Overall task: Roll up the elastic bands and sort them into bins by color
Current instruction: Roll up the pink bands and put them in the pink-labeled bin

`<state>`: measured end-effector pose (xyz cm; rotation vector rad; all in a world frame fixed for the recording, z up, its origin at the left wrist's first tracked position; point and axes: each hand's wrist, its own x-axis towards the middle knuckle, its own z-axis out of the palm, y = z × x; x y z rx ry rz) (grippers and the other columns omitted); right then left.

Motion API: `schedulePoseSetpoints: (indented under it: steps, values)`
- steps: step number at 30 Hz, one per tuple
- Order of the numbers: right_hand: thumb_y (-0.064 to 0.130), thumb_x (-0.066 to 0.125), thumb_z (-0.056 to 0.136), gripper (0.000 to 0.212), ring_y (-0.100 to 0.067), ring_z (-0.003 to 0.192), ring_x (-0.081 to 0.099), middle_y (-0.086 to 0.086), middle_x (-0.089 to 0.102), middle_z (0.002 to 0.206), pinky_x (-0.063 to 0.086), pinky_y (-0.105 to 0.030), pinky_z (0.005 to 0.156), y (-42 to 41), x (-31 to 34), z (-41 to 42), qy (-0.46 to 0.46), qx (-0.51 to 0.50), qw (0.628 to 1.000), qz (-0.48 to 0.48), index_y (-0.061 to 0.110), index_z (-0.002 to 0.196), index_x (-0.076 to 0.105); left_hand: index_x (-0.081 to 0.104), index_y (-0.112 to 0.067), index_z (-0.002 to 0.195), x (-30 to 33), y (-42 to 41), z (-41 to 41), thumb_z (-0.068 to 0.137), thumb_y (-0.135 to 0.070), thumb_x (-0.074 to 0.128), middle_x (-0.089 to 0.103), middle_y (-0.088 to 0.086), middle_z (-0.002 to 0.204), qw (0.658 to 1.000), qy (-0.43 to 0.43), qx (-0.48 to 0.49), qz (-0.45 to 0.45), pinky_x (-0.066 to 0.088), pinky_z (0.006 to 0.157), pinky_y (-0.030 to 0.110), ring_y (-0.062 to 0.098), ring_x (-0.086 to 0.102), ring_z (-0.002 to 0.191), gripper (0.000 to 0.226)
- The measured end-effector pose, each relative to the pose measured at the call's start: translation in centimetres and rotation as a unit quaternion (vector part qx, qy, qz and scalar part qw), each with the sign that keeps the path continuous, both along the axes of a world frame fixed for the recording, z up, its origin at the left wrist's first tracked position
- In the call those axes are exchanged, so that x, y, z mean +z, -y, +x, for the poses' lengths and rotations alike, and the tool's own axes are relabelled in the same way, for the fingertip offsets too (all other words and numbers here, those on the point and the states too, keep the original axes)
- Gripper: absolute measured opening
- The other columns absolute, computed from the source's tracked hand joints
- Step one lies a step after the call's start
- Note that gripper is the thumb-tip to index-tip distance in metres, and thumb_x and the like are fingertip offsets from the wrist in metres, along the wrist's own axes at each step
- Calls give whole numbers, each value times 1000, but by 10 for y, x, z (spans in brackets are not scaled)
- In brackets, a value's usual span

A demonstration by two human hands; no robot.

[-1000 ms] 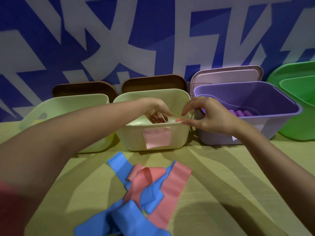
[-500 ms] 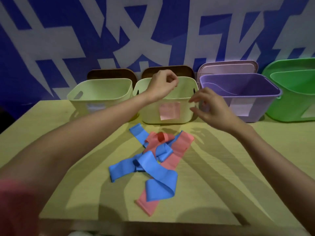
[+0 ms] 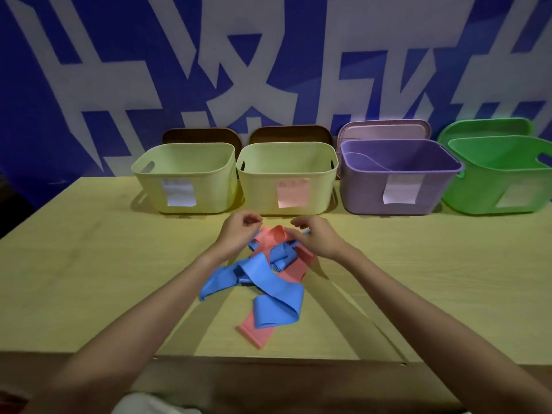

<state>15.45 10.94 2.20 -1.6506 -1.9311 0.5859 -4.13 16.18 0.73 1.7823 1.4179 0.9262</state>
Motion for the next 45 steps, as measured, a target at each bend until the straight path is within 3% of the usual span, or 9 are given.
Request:
schedulePoseSetpoints:
  steps: [6,13,16,20,26,34,38,41,45]
  values:
    - [37,66,88,44,-25,110,60,-11,66,119,45,-32,85,-17,-6,-15,25,-39,998,-40,7,121,64,66,-12,88,-19,18,-16,87,-2,64,67,5,91,996,66,41,-40,50,89,32,20,64,91,10]
    - [20,70,86,18,-5,55,50,-7,69,69,35,-14,49,-17,-7,-5,-43,-54,998,-4,4,79,75,66,-11,92,2,28,-17,88,-4,63,69,6,96,991,119,34,-56,45,69,16,12,62,87,9]
    - [14,70,85,13,-10,61,53,-13,70,72,43,-27,57,-13,9,-2,-117,-66,989,61,4,79,74,67,-11,98,20,33,-20,88,-9,66,69,4,98,992,123,9,-22,48,78,21,12,62,91,11]
    - [9,69,86,9,-5,68,59,0,70,81,43,-12,62,-5,51,0,-148,-48,977,149,4,88,76,65,-6,114,49,42,-22,83,-14,73,69,3,107,992,116,-37,12,48,88,14,10,64,100,33]
    - [10,69,87,10,-11,78,62,1,69,85,49,-24,73,9,100,7,-178,-27,957,226,5,92,75,59,-12,124,71,58,-6,66,-32,79,67,-4,114,985,130,-112,-15,47,94,18,4,62,107,65]
    - [12,66,90,9,2,76,62,6,68,82,49,-16,73,37,117,37,-217,-41,937,271,9,93,73,66,-13,100,60,67,22,87,1,63,70,-5,91,984,120,-131,-17,51,83,17,-2,66,82,19]
    - [17,52,99,12,5,71,56,4,61,79,44,-14,65,55,97,58,-270,-71,939,200,10,95,61,66,-7,84,56,74,29,92,-5,58,64,0,70,984,127,-119,-29,51,72,21,7,60,68,11]
    - [23,41,103,16,-9,75,56,1,58,83,49,-29,64,69,70,71,-331,-114,933,89,17,94,53,60,6,83,54,78,35,94,-4,54,56,14,74,985,147,-90,-23,54,74,35,20,57,70,17]
    - [27,36,105,22,-9,56,44,0,45,73,34,-19,42,87,37,83,-356,-127,925,-40,19,88,47,62,-2,81,53,80,46,93,-1,56,53,6,66,986,157,-48,5,56,59,21,5,55,54,13]
